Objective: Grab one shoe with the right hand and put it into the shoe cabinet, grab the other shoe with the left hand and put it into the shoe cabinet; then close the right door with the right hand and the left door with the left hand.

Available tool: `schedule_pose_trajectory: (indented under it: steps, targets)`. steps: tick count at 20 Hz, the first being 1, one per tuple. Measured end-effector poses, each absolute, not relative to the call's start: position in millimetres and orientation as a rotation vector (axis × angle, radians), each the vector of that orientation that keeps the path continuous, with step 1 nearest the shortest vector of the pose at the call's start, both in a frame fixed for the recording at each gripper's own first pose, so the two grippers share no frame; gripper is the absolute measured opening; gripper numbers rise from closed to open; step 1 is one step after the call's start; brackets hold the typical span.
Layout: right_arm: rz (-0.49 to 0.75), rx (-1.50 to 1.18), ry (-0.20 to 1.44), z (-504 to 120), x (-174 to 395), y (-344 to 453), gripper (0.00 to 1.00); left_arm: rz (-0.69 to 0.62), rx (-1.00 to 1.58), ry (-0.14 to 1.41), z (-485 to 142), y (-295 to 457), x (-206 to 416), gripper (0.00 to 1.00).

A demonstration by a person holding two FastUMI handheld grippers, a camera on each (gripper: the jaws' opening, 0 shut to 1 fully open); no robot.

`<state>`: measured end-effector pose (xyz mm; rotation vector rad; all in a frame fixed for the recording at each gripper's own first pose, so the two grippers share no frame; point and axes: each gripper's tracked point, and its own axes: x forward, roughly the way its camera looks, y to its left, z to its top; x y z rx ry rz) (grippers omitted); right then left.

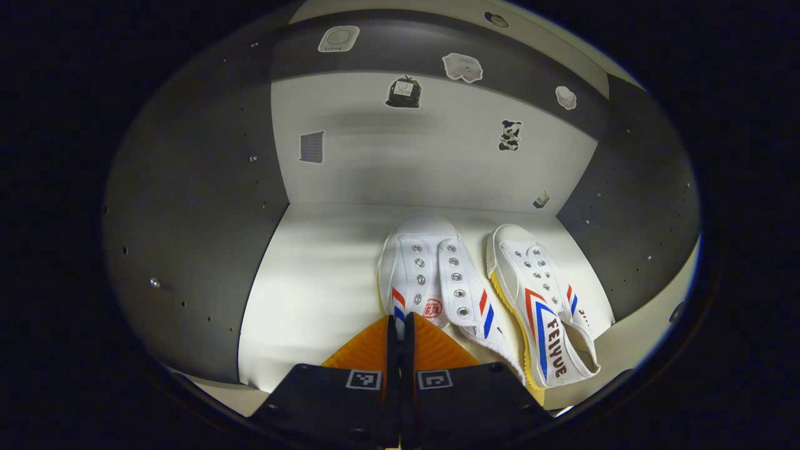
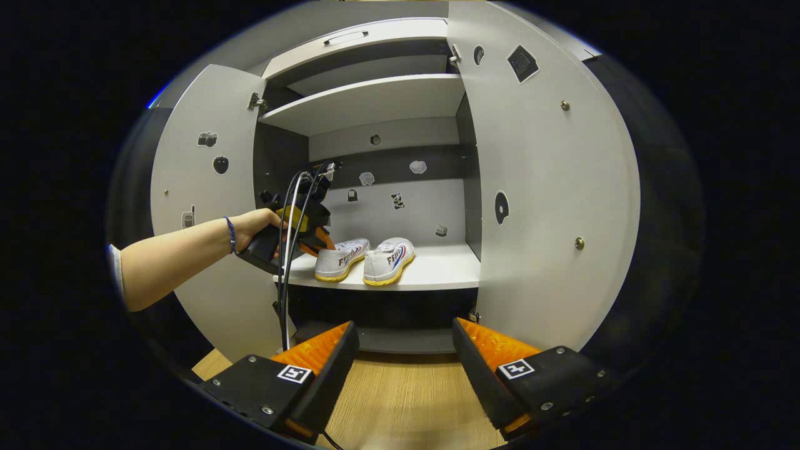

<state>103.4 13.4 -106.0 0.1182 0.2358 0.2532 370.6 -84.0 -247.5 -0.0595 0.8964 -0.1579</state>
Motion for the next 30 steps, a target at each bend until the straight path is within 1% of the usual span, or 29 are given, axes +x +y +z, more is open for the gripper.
schedule_pose_trajectory:
  steps: [2,4,6,8,9,10,11,13,15,16,17,20,21,22,23,25,30]
  targets:
    - [0.252,0.121,0.241,-107.3,102.3,15.8,0.93,-0.173,-0.038,0.885,-244.7,-86.0,368.7,0.09]
    - [0.251,0.118,0.244,-107.8,101.3,17.0,0.93,-0.187,-0.030,0.854,-235.9,-88.6,368.4,0.18]
    - [0.248,0.113,0.242,-106.9,99.7,17.9,0.93,-0.191,-0.012,0.781,-214.2,-88.7,370.5,0.29]
    - [0.246,0.115,0.233,-102.3,96.3,18.4,0.93,-0.184,0.032,0.718,-190.6,-84.5,367.9,0.30]
    - [0.244,0.115,0.229,-100.4,95.3,18.2,0.93,-0.190,0.028,0.684,-177.0,-86.6,364.0,0.35]
    - [0.243,0.113,0.226,-98.6,93.8,17.7,0.93,-0.188,0.024,0.657,-164.8,-86.0,357.9,0.42]
    - [0.241,0.111,0.222,-97.1,92.1,16.7,0.93,-0.192,0.019,0.634,-154.1,-87.3,350.6,0.52]
    - [0.241,0.119,0.212,-91.4,87.1,16.5,0.93,-0.190,0.009,0.574,-126.9,-87.6,335.9,0.48]
    - [0.243,0.122,0.203,-86.6,80.1,15.1,0.93,-0.195,-0.009,0.507,-100.5,-89.6,319.1,0.57]
    - [0.240,0.118,0.198,-84.5,76.1,13.7,0.93,-0.198,-0.007,0.479,-86.7,-89.2,306.6,0.65]
    - [0.238,0.112,0.193,-82.4,72.0,11.4,0.93,-0.191,0.008,0.447,-72.1,-85.0,295.1,0.75]
    - [0.227,0.112,0.180,-76.9,57.9,2.4,0.93,-0.182,0.028,0.365,-40.3,-84.4,258.8,0.83]
    - [0.218,0.113,0.176,-75.0,54.3,-3.1,0.93,-0.186,0.026,0.346,-32.4,-85.3,245.8,0.88]
    - [0.209,0.114,0.175,-73.9,50.6,-9.2,0.93,-0.189,0.024,0.329,-26.9,-86.5,233.4,0.91]
    - [0.201,0.117,0.175,-72.7,47.9,-15.8,0.93,-0.195,0.027,0.314,-22.5,-87.4,222.6,0.97]
    - [0.177,0.123,0.173,-71.9,41.2,-31.8,0.93,-0.199,0.040,0.292,-16.5,-86.4,199.1,0.97]
    - [0.085,0.129,0.173,-75.9,32.9,-87.6,0.93,-0.157,0.042,0.242,-10.2,-78.8,149.5,0.97]
